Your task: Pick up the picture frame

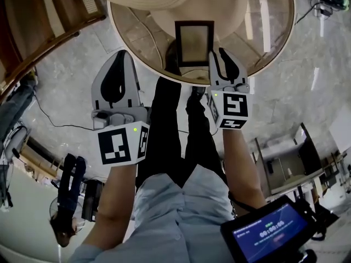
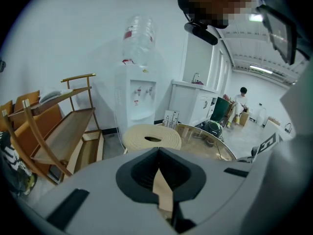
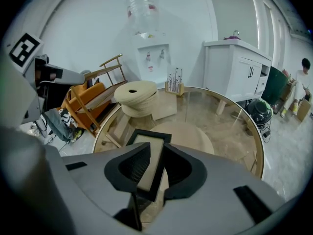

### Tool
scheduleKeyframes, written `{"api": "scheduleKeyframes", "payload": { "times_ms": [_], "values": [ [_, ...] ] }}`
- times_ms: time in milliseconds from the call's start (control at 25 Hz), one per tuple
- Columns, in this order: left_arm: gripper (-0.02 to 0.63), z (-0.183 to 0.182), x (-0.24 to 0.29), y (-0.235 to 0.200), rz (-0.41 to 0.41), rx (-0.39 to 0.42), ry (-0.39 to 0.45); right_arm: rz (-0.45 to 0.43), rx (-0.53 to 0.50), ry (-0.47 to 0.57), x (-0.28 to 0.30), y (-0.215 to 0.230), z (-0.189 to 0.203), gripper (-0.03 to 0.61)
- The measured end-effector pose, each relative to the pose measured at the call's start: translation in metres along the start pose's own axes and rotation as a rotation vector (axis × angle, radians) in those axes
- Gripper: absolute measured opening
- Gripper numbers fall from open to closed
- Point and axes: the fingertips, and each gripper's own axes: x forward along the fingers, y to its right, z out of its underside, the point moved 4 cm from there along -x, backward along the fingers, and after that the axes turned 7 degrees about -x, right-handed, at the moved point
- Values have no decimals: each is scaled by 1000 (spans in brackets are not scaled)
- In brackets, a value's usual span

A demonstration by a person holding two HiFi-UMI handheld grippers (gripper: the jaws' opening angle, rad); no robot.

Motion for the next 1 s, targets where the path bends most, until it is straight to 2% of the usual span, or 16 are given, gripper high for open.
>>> {"api": "scheduleKeyframes", "payload": {
  "times_ms": [440, 1000],
  "values": [
    [11, 35, 18, -13, 2, -12, -49, 1, 34, -60, 40, -1, 38, 109],
    [11, 33, 13, -15, 6, -13, -58, 15, 43, -89, 51, 4, 44, 104]
  ]
}}
